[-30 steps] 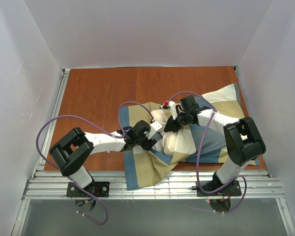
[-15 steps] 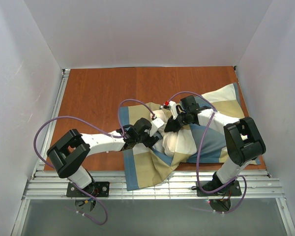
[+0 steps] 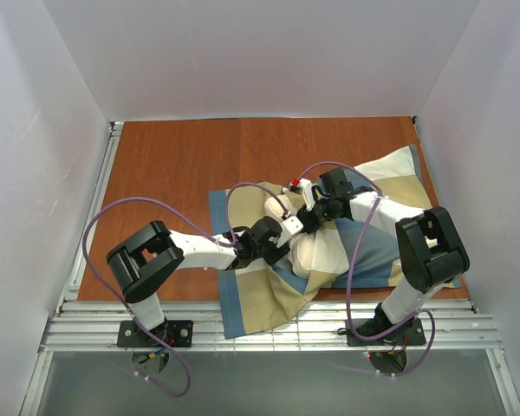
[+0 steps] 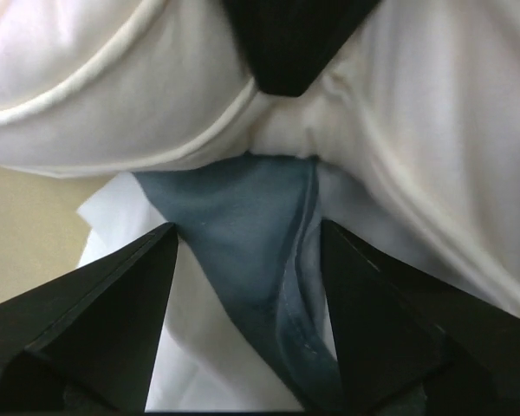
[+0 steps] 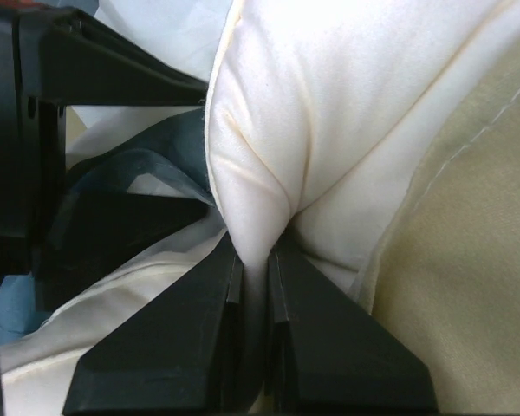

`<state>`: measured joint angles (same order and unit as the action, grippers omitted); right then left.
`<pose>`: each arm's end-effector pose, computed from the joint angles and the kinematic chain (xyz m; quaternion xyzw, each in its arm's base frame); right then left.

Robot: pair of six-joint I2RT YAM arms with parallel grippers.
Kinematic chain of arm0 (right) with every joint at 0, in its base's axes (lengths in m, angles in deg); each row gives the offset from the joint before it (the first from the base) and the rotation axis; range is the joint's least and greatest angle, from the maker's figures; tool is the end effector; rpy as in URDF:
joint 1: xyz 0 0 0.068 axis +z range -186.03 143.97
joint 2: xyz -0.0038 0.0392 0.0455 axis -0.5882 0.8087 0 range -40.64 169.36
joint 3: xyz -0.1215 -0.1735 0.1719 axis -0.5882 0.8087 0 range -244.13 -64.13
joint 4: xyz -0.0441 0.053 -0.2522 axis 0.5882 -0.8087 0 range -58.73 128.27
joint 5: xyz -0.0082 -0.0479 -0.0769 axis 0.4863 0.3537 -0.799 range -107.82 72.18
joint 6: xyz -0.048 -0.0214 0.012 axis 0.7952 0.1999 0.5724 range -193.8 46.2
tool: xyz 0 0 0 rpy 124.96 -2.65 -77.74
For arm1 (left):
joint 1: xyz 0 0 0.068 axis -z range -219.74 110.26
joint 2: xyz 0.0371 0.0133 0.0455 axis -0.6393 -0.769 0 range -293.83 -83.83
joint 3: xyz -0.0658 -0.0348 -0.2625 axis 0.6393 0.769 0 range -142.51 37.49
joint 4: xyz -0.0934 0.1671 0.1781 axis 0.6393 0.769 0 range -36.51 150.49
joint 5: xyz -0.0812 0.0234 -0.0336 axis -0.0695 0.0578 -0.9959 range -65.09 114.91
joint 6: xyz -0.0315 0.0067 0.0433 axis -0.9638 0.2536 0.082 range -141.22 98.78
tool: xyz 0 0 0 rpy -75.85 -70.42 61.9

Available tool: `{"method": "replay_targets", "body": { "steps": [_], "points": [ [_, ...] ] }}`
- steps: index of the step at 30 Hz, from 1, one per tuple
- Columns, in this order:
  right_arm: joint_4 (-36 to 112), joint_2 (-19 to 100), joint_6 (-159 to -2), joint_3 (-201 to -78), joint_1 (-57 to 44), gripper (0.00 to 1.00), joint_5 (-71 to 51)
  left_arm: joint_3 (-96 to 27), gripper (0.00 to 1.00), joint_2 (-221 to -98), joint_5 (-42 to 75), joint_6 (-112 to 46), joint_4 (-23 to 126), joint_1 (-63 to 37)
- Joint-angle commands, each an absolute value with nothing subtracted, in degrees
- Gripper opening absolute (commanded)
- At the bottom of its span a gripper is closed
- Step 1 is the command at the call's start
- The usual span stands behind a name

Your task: Put the pillow into the pillowcase

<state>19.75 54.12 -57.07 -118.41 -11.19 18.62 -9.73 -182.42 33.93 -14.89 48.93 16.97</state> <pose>0.2815 0.1536 0.1751 -0.4029 0.8261 0.3185 0.2319 0.1880 -0.2761 0.1410 0.4599 0.8053 -0.0900 0.3632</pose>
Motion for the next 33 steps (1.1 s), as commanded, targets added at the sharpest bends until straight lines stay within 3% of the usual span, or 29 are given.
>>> {"method": "replay_targets", "body": {
  "steps": [1,4,7,8,9,20,33],
  "points": [
    [10.3,53.2,-56.9,-117.0,-11.9,0.01,19.7,-8.4,0.61,-182.4,40.5,-13.9,48.4,16.3],
    [8.8,51.9,-56.5,-117.0,-11.9,0.01,21.8,-5.8,0.46,-181.0,41.8,-12.5,48.2,16.3],
    [7.6,50.6,-55.9,-116.4,-12.0,0.01,22.4,-3.3,0.21,-179.4,43.8,-10.8,48.4,16.2],
    [7.3,50.2,-55.7,-116.1,-12.0,0.01,22.3,-3.0,0.03,-178.6,44.1,-10.7,48.7,15.7],
    [6.9,49.9,-55.2,-115.6,-12.1,0.01,22.1,-3.0,0.00,-176.9,44.0,-10.9,48.9,14.5],
    [-2.6,42.5,-42.8,-115.2,-14.1,0.01,27.4,-16.1,0.00,-173.8,32.3,-24.0,61.6,-2.2],
    [-9.8,54.6,-37.6,-119.8,-6.3,0.01,30.8,-40.9,0.00,-183.7,25.1,-29.0,67.7,-9.6]
  ]
}}
